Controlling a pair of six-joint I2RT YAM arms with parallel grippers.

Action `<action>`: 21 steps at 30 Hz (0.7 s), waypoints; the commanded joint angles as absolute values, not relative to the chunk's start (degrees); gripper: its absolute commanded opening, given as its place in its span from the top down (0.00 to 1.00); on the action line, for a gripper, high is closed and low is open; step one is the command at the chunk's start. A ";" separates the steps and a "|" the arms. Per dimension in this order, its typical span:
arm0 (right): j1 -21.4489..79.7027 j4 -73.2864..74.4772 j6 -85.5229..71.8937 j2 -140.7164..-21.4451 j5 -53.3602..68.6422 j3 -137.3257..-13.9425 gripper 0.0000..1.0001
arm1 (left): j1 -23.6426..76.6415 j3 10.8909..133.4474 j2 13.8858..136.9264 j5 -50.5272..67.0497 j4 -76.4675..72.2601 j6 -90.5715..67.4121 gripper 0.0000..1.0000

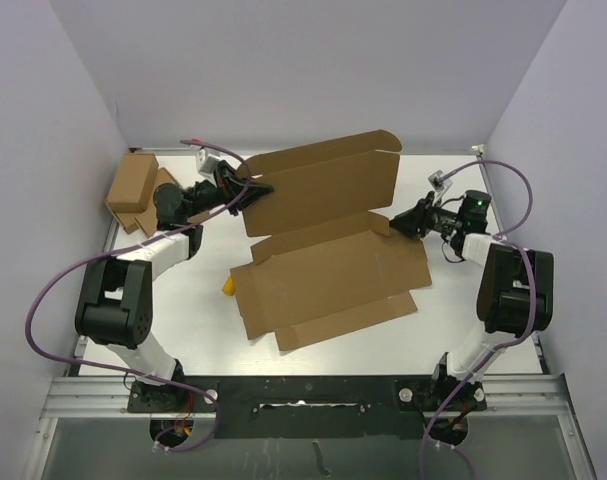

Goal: Fold the paper box

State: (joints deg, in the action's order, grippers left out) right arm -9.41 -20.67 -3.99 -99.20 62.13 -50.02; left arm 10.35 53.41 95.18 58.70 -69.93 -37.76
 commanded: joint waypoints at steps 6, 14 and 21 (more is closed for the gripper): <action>-18.05 11.32 11.37 -89.59 74.42 -66.08 0.40 | 8.97 57.90 90.49 63.54 -83.22 -48.10 1.00; -20.99 42.70 40.48 -91.37 83.57 -75.39 0.34 | 9.03 60.46 88.91 63.05 -86.73 -53.54 1.00; -19.47 48.84 46.17 -93.59 85.58 -76.38 0.37 | 9.05 60.14 86.19 63.49 -86.14 -53.72 1.00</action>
State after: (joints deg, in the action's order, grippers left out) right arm -20.84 41.85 39.38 -92.97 81.10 -74.74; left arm 9.26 57.52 91.11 64.01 -80.99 -52.36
